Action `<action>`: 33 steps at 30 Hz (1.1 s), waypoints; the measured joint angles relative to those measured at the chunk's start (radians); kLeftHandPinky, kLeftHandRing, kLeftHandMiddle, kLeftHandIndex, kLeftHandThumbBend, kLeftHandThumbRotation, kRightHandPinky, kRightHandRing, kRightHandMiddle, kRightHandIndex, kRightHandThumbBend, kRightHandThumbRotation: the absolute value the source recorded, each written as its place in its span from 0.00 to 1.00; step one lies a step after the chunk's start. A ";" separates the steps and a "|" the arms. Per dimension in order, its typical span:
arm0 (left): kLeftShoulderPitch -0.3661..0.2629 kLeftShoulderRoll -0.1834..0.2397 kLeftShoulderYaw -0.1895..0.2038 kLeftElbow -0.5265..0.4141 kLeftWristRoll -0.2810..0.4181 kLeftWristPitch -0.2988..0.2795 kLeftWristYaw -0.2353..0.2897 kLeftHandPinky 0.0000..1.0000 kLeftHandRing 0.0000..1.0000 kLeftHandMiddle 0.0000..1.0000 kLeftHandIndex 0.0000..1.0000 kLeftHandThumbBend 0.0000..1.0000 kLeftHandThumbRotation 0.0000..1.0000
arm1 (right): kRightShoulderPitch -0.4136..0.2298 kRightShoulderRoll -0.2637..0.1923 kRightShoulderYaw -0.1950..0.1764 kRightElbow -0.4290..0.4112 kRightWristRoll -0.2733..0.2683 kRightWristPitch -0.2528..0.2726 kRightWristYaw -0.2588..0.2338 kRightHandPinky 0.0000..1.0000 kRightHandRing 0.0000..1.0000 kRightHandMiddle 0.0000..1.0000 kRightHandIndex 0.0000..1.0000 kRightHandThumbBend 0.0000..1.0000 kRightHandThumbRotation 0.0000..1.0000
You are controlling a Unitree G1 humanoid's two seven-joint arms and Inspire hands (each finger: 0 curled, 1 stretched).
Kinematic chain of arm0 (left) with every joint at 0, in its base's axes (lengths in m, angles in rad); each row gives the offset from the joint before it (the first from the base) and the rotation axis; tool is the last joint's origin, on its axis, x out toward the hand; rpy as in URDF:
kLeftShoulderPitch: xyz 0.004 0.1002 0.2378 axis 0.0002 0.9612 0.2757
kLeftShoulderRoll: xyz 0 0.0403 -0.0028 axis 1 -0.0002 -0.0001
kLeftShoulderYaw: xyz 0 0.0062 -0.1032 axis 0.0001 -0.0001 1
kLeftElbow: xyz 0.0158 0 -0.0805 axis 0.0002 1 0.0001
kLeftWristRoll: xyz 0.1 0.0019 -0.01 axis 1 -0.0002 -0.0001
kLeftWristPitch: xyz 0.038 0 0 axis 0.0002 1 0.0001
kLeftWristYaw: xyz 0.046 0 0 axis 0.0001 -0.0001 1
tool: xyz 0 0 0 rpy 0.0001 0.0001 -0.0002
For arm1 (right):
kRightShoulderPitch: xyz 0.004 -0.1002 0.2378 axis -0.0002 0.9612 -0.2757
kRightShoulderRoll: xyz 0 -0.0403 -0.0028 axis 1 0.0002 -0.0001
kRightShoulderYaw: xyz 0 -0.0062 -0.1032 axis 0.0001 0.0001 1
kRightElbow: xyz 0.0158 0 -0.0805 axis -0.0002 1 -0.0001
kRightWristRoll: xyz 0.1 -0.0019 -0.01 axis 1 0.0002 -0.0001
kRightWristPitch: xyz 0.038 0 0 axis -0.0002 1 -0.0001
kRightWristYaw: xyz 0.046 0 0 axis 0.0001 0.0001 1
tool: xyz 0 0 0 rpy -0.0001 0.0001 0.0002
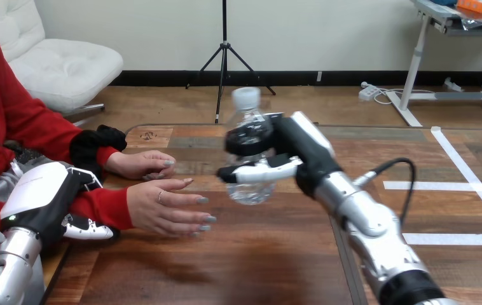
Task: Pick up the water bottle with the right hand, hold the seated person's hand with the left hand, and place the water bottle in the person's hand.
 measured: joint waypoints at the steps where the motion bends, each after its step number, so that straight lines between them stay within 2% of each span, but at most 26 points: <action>1: 0.000 -0.001 0.000 0.000 0.000 -0.001 0.002 0.29 0.36 0.44 0.46 0.79 0.23 | -0.004 0.006 0.004 0.006 -0.001 0.000 0.000 0.27 0.34 0.44 0.45 0.90 0.00; 14: 0.000 -0.003 0.004 0.000 -0.007 -0.024 0.011 0.29 0.36 0.44 0.46 0.80 0.24 | -0.040 0.089 0.037 0.084 -0.026 -0.024 -0.002 0.26 0.34 0.45 0.46 0.90 0.00; 18: 0.001 -0.003 0.005 0.000 -0.012 -0.024 0.011 0.29 0.36 0.44 0.46 0.81 0.24 | -0.046 0.111 0.049 0.098 -0.033 -0.029 -0.003 0.29 0.36 0.46 0.47 0.92 0.00; 28: 0.008 -0.003 0.006 -0.001 -0.016 -0.033 0.017 0.29 0.35 0.44 0.46 0.81 0.24 | -0.048 0.155 0.075 0.136 -0.076 -0.070 -0.037 0.32 0.39 0.46 0.46 0.94 0.00; 33: 0.016 -0.005 0.005 -0.003 -0.014 -0.040 0.039 0.29 0.36 0.44 0.46 0.79 0.24 | -0.049 0.157 0.094 0.155 -0.088 -0.098 -0.042 0.32 0.38 0.46 0.46 0.93 0.00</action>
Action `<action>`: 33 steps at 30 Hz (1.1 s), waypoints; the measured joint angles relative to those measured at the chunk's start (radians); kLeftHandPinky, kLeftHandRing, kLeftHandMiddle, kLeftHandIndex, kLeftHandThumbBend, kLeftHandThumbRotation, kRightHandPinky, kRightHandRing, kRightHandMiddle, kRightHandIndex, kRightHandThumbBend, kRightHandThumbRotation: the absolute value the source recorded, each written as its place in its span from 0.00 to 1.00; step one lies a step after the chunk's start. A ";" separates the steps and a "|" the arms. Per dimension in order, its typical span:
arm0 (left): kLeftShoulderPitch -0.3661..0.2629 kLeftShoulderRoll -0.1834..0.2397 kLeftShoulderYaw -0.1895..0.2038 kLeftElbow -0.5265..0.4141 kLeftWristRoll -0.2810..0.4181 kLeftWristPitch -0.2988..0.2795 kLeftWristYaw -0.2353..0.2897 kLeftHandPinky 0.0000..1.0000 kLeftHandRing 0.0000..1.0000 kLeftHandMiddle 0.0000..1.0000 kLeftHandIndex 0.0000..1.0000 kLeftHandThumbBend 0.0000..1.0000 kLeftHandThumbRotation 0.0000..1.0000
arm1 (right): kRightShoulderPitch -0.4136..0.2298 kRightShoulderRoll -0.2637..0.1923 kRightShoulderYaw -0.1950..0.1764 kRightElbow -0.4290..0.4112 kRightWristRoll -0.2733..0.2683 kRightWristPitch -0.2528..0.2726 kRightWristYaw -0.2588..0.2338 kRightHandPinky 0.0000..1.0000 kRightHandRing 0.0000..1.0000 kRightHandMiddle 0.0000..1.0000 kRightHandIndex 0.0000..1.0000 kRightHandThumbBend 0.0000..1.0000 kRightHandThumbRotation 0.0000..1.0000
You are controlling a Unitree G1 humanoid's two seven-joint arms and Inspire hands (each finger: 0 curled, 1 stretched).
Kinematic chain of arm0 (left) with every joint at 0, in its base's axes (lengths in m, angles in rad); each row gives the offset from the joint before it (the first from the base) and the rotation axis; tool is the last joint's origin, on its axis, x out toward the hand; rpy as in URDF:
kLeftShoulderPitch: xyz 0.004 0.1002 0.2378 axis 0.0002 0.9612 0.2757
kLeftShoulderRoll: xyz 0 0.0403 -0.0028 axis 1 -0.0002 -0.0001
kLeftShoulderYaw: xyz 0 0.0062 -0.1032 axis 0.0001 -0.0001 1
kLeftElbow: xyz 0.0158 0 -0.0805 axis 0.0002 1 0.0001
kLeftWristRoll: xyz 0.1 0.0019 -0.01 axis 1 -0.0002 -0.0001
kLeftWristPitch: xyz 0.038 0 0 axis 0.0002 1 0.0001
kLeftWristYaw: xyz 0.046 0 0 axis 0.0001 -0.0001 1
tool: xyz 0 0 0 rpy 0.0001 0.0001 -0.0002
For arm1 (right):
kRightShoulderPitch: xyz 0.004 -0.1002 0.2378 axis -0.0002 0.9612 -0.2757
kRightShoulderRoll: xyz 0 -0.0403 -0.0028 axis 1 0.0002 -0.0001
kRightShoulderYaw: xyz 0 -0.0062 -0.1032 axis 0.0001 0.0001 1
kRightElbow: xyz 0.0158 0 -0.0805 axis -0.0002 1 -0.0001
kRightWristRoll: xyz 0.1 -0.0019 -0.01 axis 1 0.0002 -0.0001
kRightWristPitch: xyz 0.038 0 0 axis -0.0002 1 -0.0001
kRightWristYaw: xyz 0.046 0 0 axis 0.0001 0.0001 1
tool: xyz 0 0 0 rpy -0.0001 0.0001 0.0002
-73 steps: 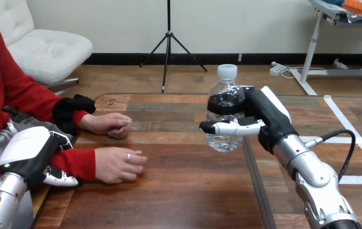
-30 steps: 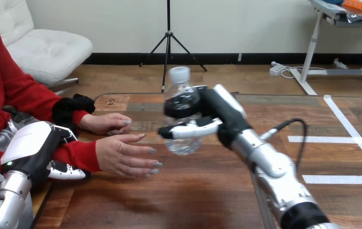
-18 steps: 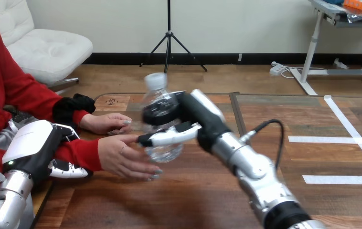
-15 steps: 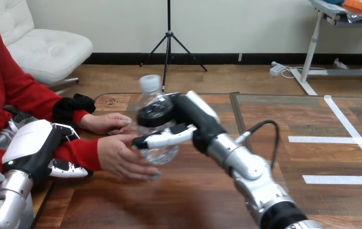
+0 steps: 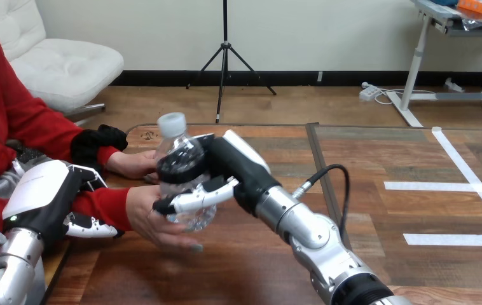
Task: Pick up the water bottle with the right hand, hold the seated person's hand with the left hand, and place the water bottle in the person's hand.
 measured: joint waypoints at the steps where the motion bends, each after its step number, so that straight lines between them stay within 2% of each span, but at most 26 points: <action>1: 0.002 0.000 0.000 -0.001 0.000 -0.001 0.004 0.29 0.36 0.44 0.46 0.79 0.24 | 0.000 0.000 0.001 0.004 0.000 -0.004 0.001 0.31 0.38 0.46 0.46 0.93 0.00; 12: 0.016 0.000 -0.002 -0.004 0.002 -0.014 0.025 0.31 0.37 0.46 0.48 0.76 0.26 | 0.000 0.001 0.007 0.035 0.001 -0.029 0.009 0.32 0.39 0.47 0.47 0.91 0.00; 25: 0.027 0.004 0.000 -0.012 -0.001 -0.042 0.026 0.32 0.38 0.46 0.49 0.77 0.25 | 0.001 0.003 0.007 0.056 0.016 -0.058 0.059 0.34 0.40 0.47 0.47 0.90 0.00; 33: 0.033 0.005 0.003 -0.016 -0.001 -0.047 0.034 0.31 0.37 0.46 0.48 0.77 0.26 | 0.001 0.003 0.007 0.060 0.024 -0.063 0.071 0.33 0.38 0.47 0.47 0.90 0.00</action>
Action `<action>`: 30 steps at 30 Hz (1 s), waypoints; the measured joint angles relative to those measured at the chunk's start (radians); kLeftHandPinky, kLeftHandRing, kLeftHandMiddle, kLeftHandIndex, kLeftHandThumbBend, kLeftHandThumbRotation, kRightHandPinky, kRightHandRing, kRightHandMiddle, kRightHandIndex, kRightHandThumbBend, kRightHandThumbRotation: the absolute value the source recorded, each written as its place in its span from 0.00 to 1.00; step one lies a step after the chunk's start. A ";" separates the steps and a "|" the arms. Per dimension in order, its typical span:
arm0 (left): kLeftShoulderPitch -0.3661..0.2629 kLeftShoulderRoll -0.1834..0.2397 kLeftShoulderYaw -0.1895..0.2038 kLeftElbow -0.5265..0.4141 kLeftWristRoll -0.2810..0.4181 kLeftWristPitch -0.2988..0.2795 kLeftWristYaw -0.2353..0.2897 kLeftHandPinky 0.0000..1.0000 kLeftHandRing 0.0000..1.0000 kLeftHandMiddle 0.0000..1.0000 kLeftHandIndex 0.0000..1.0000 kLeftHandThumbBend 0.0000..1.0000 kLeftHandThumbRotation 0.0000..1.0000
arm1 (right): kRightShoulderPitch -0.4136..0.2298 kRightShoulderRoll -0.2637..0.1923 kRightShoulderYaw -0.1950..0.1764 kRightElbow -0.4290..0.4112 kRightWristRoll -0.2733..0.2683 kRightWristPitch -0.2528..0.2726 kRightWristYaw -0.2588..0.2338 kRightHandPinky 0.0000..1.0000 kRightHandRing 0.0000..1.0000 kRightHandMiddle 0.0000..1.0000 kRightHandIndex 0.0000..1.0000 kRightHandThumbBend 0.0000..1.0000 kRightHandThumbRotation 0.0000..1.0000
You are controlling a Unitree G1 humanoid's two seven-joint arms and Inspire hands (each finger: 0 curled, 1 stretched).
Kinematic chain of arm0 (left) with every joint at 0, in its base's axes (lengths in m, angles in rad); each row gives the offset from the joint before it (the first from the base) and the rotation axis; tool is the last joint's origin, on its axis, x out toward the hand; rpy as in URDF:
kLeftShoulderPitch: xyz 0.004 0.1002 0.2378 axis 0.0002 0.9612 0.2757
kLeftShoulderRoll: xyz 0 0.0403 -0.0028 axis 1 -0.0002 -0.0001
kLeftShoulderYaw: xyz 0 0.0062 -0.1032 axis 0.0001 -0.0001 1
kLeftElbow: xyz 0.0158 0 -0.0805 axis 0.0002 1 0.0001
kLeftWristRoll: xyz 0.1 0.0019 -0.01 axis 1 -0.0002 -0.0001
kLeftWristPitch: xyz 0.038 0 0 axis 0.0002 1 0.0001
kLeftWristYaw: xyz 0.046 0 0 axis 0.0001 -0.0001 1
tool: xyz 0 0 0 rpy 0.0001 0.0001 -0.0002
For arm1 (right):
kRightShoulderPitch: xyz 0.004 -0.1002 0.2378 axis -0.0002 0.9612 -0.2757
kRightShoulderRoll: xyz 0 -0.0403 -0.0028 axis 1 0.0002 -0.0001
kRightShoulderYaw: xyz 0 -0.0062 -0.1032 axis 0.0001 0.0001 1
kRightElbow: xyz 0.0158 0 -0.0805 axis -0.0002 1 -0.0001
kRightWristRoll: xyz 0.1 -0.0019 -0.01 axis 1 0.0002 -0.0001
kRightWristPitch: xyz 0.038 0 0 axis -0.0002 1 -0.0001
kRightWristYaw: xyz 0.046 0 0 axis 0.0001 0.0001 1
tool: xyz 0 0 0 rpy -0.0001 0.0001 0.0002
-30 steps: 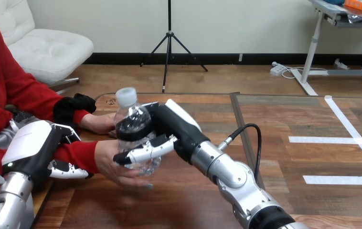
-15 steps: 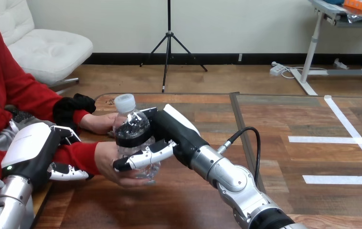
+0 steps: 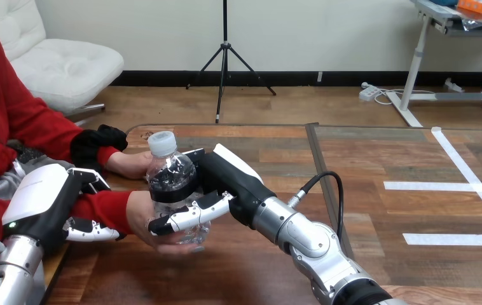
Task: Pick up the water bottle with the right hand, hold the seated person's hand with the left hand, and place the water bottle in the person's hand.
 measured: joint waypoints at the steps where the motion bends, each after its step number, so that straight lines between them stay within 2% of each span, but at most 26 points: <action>1: 0.001 0.000 0.000 -0.001 0.000 0.000 0.002 0.31 0.37 0.46 0.49 0.77 0.26 | 0.000 0.000 0.000 0.000 0.000 0.000 0.000 0.33 0.38 0.46 0.47 0.90 0.00; 30: 0.020 0.000 0.003 -0.018 0.000 -0.003 0.016 0.32 0.38 0.47 0.49 0.77 0.19 | 0.001 0.001 0.010 0.001 0.001 -0.006 -0.002 0.33 0.39 0.47 0.48 0.91 0.00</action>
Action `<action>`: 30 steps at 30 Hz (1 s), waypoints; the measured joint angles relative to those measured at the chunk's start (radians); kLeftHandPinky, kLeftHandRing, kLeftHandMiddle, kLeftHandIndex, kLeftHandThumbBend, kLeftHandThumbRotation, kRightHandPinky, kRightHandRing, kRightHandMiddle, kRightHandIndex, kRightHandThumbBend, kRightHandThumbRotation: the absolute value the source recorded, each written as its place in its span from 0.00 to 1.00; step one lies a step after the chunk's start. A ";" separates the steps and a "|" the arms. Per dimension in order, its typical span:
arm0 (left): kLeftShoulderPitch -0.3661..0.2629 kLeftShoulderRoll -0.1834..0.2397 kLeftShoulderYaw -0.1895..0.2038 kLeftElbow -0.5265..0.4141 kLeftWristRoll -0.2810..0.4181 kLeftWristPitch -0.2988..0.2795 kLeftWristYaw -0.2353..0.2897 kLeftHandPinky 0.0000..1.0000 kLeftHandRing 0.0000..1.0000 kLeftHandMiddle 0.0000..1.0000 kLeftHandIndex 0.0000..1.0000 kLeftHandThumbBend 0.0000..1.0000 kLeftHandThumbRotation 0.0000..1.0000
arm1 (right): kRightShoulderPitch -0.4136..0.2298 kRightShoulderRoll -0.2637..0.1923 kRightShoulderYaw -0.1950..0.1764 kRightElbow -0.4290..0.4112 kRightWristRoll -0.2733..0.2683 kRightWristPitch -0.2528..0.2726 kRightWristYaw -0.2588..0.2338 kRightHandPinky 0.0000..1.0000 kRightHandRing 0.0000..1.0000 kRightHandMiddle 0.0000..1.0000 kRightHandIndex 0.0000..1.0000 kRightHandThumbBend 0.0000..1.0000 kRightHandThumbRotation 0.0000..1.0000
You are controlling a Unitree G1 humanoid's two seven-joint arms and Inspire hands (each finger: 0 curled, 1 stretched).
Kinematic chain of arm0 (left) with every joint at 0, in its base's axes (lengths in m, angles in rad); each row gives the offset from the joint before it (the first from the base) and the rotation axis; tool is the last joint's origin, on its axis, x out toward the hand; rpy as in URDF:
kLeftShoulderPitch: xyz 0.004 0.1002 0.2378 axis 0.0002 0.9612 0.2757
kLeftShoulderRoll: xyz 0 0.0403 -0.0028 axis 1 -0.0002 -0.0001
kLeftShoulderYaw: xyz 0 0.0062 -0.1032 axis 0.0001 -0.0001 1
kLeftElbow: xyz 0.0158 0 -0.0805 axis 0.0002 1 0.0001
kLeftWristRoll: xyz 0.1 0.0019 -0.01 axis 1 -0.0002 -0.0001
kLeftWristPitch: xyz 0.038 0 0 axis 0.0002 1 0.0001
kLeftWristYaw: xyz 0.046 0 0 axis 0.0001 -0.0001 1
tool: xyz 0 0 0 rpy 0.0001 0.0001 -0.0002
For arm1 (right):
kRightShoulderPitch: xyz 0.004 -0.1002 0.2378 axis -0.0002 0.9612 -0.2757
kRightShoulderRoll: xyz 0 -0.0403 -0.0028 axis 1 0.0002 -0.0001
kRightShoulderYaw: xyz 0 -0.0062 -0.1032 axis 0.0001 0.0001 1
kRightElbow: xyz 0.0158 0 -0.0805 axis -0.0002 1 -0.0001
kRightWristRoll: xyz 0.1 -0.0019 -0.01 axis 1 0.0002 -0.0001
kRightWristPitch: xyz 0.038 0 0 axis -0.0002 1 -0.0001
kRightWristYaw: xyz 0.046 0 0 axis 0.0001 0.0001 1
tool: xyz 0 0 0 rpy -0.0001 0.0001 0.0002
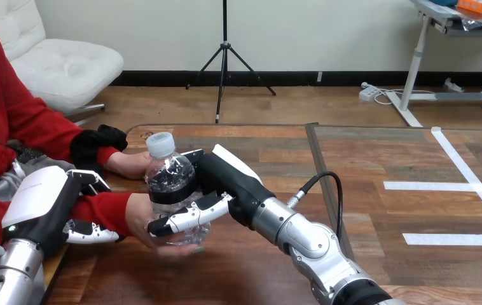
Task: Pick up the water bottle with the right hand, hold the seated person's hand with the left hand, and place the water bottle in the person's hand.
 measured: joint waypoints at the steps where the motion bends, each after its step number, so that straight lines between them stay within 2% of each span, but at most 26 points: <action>1: 0.001 0.000 0.000 0.000 0.000 0.000 0.000 0.33 0.38 0.47 0.49 0.77 0.19 | 0.000 0.000 0.000 0.000 0.000 0.000 0.000 0.33 0.39 0.47 0.48 0.91 0.00; 13: 0.003 0.000 0.003 -0.001 -0.001 0.000 0.000 0.34 0.40 0.48 0.50 0.77 0.17 | 0.000 0.000 0.011 0.000 -0.001 0.000 -0.001 0.34 0.41 0.48 0.50 0.92 0.00; 19: 0.003 0.000 0.007 -0.001 -0.009 -0.003 -0.013 0.37 0.42 0.49 0.51 0.78 0.16 | 0.000 0.000 0.017 0.000 -0.001 0.000 0.005 0.37 0.43 0.49 0.52 0.91 0.04; 23: 0.003 -0.001 0.009 -0.001 -0.017 -0.004 -0.020 0.39 0.44 0.51 0.52 0.80 0.20 | 0.000 0.000 0.017 0.000 0.000 0.000 0.016 0.39 0.46 0.51 0.54 0.91 0.11; 24: 0.003 0.000 0.009 -0.001 -0.020 -0.004 -0.022 0.41 0.45 0.52 0.53 0.82 0.25 | 0.000 0.000 0.017 0.000 0.000 0.000 0.021 0.41 0.47 0.52 0.55 0.92 0.15; 30: 0.004 0.000 0.010 -0.001 -0.020 -0.004 -0.022 0.43 0.48 0.54 0.56 0.86 0.39 | 0.000 -0.002 0.016 -0.001 0.000 0.000 0.040 0.46 0.51 0.55 0.57 0.93 0.27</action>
